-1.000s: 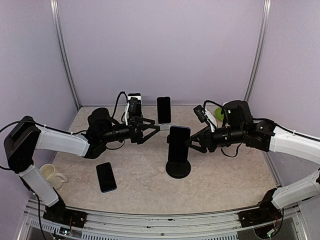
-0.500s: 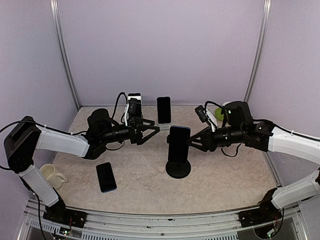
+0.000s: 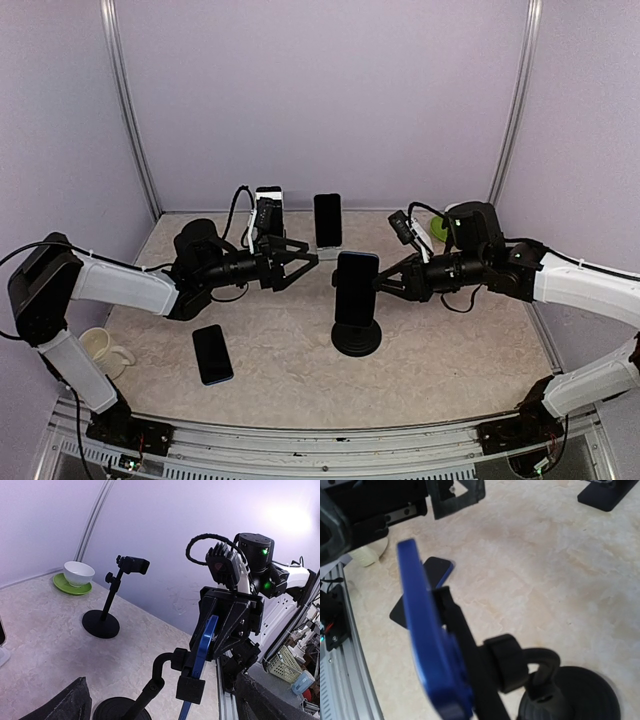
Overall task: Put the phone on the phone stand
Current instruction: Move the phone stand with the phone to the center of the board.
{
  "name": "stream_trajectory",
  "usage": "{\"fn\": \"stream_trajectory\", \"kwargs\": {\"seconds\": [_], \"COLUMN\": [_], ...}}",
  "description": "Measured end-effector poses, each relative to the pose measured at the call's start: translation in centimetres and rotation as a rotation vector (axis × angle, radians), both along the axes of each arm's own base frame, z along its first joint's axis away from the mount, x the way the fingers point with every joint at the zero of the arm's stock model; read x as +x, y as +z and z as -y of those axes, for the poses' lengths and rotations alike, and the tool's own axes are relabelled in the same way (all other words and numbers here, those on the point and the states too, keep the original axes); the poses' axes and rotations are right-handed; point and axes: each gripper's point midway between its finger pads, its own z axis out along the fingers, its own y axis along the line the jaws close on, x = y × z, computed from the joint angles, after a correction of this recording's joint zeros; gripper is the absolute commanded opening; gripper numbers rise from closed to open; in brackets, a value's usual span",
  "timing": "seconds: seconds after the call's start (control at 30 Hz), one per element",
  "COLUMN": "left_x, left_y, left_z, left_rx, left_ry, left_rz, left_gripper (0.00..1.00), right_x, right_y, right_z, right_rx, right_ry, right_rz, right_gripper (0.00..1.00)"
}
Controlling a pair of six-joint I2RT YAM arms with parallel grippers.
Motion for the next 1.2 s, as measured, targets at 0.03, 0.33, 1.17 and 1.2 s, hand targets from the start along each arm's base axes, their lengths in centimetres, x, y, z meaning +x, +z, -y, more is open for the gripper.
{"fn": "stream_trajectory", "kwargs": {"seconds": [0.03, 0.33, 1.17, 1.2], "left_x": [0.0, 0.0, -0.3, -0.3], "left_y": [0.0, 0.0, -0.7, -0.6], "left_z": [0.0, -0.1, -0.8, -0.9], "left_rx": [0.000, -0.005, -0.004, -0.006], "left_ry": [0.000, 0.001, 0.009, 0.009], "left_rz": [-0.001, 0.000, -0.017, -0.017], "left_gripper": [0.97, 0.97, 0.97, 0.97], "right_x": [0.0, 1.3, 13.8, 14.5], "right_y": [0.0, 0.5, 4.1, 4.2], "right_z": [0.0, -0.1, 3.0, 3.2], "right_rx": [-0.001, -0.008, 0.003, 0.008], "right_ry": [-0.001, -0.003, -0.110, -0.111], "right_rz": [0.001, 0.000, 0.047, 0.047], "right_gripper": [0.12, 0.09, 0.04, 0.04]}}
